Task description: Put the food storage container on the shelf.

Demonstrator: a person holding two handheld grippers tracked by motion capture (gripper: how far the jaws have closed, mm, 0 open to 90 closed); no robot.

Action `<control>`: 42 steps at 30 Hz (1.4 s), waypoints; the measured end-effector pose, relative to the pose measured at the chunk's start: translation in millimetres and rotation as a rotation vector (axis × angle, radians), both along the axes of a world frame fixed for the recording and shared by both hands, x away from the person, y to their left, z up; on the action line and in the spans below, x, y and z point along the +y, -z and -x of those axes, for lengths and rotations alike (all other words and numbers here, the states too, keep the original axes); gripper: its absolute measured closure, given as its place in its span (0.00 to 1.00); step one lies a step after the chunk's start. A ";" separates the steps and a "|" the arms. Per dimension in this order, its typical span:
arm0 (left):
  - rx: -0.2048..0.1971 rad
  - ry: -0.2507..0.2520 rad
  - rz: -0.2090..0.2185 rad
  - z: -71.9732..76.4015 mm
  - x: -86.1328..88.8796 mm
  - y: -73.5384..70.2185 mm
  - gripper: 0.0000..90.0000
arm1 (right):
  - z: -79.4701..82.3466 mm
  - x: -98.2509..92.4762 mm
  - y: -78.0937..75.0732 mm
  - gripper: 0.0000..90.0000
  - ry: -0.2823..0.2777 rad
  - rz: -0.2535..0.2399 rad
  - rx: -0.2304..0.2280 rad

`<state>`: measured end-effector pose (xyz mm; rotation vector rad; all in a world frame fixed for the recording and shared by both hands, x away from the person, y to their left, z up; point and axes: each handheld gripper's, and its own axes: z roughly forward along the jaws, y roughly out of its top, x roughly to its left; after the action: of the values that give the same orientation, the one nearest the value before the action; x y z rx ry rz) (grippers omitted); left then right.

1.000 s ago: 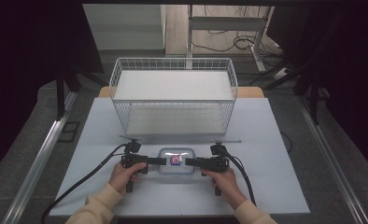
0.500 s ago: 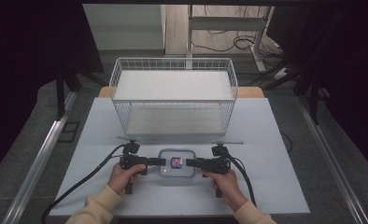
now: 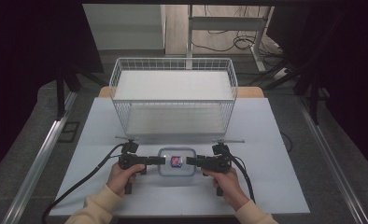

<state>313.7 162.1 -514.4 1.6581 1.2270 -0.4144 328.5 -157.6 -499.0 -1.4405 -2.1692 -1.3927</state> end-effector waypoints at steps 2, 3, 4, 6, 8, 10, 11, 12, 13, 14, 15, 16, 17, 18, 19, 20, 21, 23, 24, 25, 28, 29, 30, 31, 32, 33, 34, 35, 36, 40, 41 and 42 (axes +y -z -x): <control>-0.007 -0.004 -0.002 0.5 0.0 -2.9 0.59 | 0.2 0.3 -2.8 0.52 -0.001 -0.002 -0.017; -0.013 -0.004 -0.005 0.8 -0.1 -4.0 0.60 | 0.2 0.4 -3.8 0.52 -0.003 -0.003 -0.020; -0.018 -0.004 -0.009 0.9 0.0 -5.3 0.59 | 0.2 0.5 -4.4 0.52 -0.004 -0.003 -0.022; -0.022 -0.003 -0.014 0.9 0.4 -7.9 0.59 | -0.3 0.6 -5.6 0.52 -0.006 -0.006 -0.024; -0.028 0.000 -0.012 0.8 0.8 -10.2 0.60 | -0.7 1.0 -7.9 0.52 -0.011 -0.004 -0.032; -0.034 0.003 -0.013 0.8 0.8 -12.9 0.60 | -0.6 1.1 -10.5 0.52 -0.015 -0.003 -0.037; -0.037 0.003 -0.015 0.8 0.6 -14.2 0.60 | -0.6 0.9 -11.4 0.52 -0.016 -0.005 -0.038; -0.040 0.003 -0.017 0.4 0.1 -15.4 0.60 | -1.0 0.5 -12.1 0.52 -0.016 -0.007 -0.039; -0.043 0.003 -0.016 -0.4 -0.3 -16.3 0.60 | -1.5 0.1 -12.9 0.52 -0.017 -0.008 -0.039; -0.043 0.007 -0.017 -1.5 -0.3 -17.2 0.60 | -2.0 -0.5 -13.7 0.51 -0.015 -0.009 -0.040; -0.047 0.008 -0.015 -2.4 -1.0 -18.1 0.60 | -2.4 -1.2 -14.5 0.52 -0.015 -0.011 -0.038; -0.050 0.009 -0.017 -3.1 -1.4 -19.3 0.60 | -2.8 -1.6 -15.2 0.52 -0.011 -0.011 -0.044; -0.054 0.010 -0.017 -3.8 -1.9 -20.8 0.60 | -3.1 -2.2 -16.2 0.52 -0.012 -0.012 -0.045; -0.059 0.012 -0.018 -4.7 -2.1 -22.3 0.60 | -3.5 -2.6 -17.4 0.52 -0.009 -0.013 -0.051; -0.062 0.009 -0.013 -5.3 -2.3 -23.8 0.60 | -3.9 -3.1 -19.1 0.52 -0.008 -0.014 -0.055; -0.067 0.008 -0.011 -5.7 -2.5 -25.5 0.60 | -4.3 -3.4 -20.7 0.52 -0.007 -0.015 -0.060; -0.072 0.008 -0.012 -6.1 -2.4 -27.6 0.60 | -4.8 -3.6 -22.8 0.52 -0.007 -0.015 -0.064; -0.085 0.007 -0.011 -6.7 -1.4 -32.2 0.60 | -5.9 -3.1 -27.3 0.52 -0.009 -0.014 -0.077; -0.091 0.004 -0.011 -6.7 -0.9 -34.8 0.60 | -6.4 -2.7 -29.6 0.52 -0.010 -0.015 -0.083; -0.097 0.001 -0.011 -6.8 -0.3 -37.6 0.60 | -6.8 -2.0 -32.2 0.52 -0.010 -0.016 -0.088; -0.114 -0.006 -0.007 -6.9 1.8 -46.5 0.60 | -8.5 -0.1 -41.2 0.52 -0.017 -0.015 -0.108; -0.119 -0.007 -0.005 -7.2 2.7 -49.2 0.60 | -9.0 0.6 -44.4 0.52 -0.018 -0.017 -0.110; -0.125 -0.008 -0.006 -7.3 3.6 -52.2 0.60 | -9.7 1.4 -47.6 0.52 -0.020 -0.017 -0.115; -0.131 -0.010 -0.006 -7.5 4.4 -55.3 0.60 | -10.4 2.2 -50.8 0.52 -0.023 -0.016 -0.123; -0.139 -0.011 -0.006 -7.8 5.2 -58.2 0.60 | -11.1 3.1 -53.9 0.52 -0.025 -0.015 -0.129; -0.145 -0.013 -0.007 -8.1 5.9 -61.1 0.60 | -12.0 3.9 -56.8 0.52 -0.027 -0.014 -0.136; -0.151 -0.015 -0.006 -8.4 6.6 -63.9 0.60 | -12.6 4.8 -60.0 0.52 -0.028 -0.015 -0.140; -0.156 -0.016 -0.005 -8.8 7.2 -66.7 0.60 | -13.4 5.5 -63.2 0.52 -0.030 -0.014 -0.146; -0.161 -0.018 -0.004 -9.4 7.9 -69.1 0.60 | -14.3 6.3 -66.3 0.52 -0.031 -0.014 -0.150; -0.183 -0.024 -0.003 -11.6 10.0 -79.5 0.60 | -17.9 8.7 -77.4 0.52 -0.035 -0.010 -0.171; -0.189 -0.027 -0.003 -11.9 10.2 -82.3 0.60 | -18.6 9.2 -80.0 0.52 -0.035 -0.013 -0.174; -0.195 -0.029 -0.003 -12.4 10.4 -84.9 0.60 | -19.4 9.5 -82.4 0.52 -0.036 -0.014 -0.179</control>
<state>326.1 172.5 -429.5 1.6397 1.1051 -0.2272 347.8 -148.1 -416.6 -1.3101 -2.2736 -1.5761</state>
